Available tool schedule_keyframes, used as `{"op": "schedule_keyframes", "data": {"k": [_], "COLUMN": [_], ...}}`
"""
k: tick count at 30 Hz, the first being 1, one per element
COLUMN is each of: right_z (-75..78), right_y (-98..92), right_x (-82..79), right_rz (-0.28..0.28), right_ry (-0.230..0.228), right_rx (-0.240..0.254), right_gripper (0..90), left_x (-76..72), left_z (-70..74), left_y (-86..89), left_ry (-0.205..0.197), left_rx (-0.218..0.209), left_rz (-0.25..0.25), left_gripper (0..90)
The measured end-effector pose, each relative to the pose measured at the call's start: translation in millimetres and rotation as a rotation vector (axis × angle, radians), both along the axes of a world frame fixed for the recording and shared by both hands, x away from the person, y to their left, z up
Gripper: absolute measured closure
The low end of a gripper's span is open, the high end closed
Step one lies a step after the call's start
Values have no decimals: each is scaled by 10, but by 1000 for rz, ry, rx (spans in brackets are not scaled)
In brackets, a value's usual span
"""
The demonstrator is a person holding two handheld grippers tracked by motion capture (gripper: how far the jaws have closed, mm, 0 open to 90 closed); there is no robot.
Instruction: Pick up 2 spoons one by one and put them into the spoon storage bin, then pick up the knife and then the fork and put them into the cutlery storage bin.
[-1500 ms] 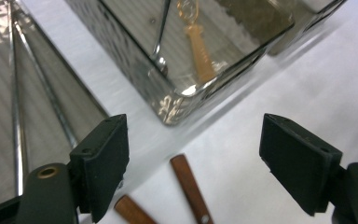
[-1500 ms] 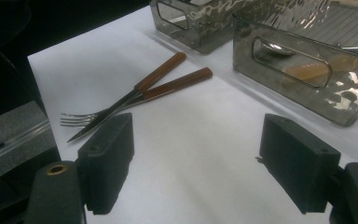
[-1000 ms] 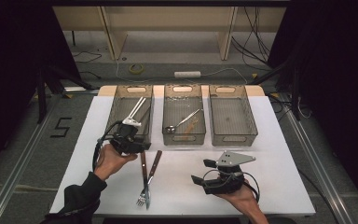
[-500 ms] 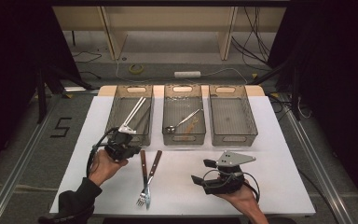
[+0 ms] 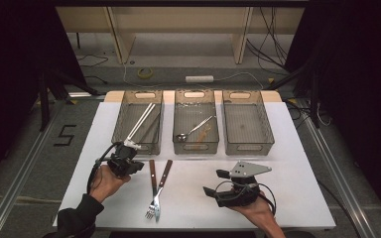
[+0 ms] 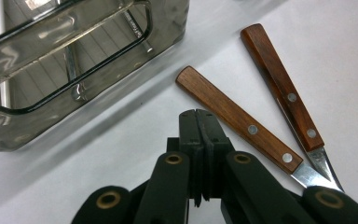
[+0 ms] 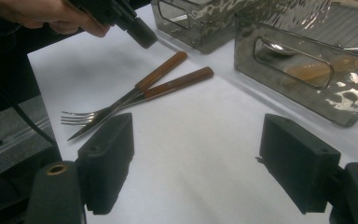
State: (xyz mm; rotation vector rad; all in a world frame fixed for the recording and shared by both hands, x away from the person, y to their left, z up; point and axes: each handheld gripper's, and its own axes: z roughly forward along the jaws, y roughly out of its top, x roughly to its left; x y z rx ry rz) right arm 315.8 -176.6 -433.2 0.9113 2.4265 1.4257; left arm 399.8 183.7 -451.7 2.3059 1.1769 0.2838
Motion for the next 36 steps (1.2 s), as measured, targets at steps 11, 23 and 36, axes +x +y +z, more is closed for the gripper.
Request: {"op": "schedule_keyframes", "data": {"k": [11, 23, 36], "right_z": [-8, -5, -6], "right_y": [-25, -38, -48], "right_x": [-1, -7, -17], "right_rz": [-1, -6, -12], "right_ry": [0, 1, -1], "right_rx": [3, 3, 2], "right_gripper": [271, 271, 271], "left_x": [-2, 23, 80], "left_z": [-37, -106, -164], "left_y": [-52, -180, -249], "left_ry": [39, 53, 66], "left_rx": [18, 34, 48], "left_rz": [-12, -18, -15], "left_gripper": [889, 889, 889]}}
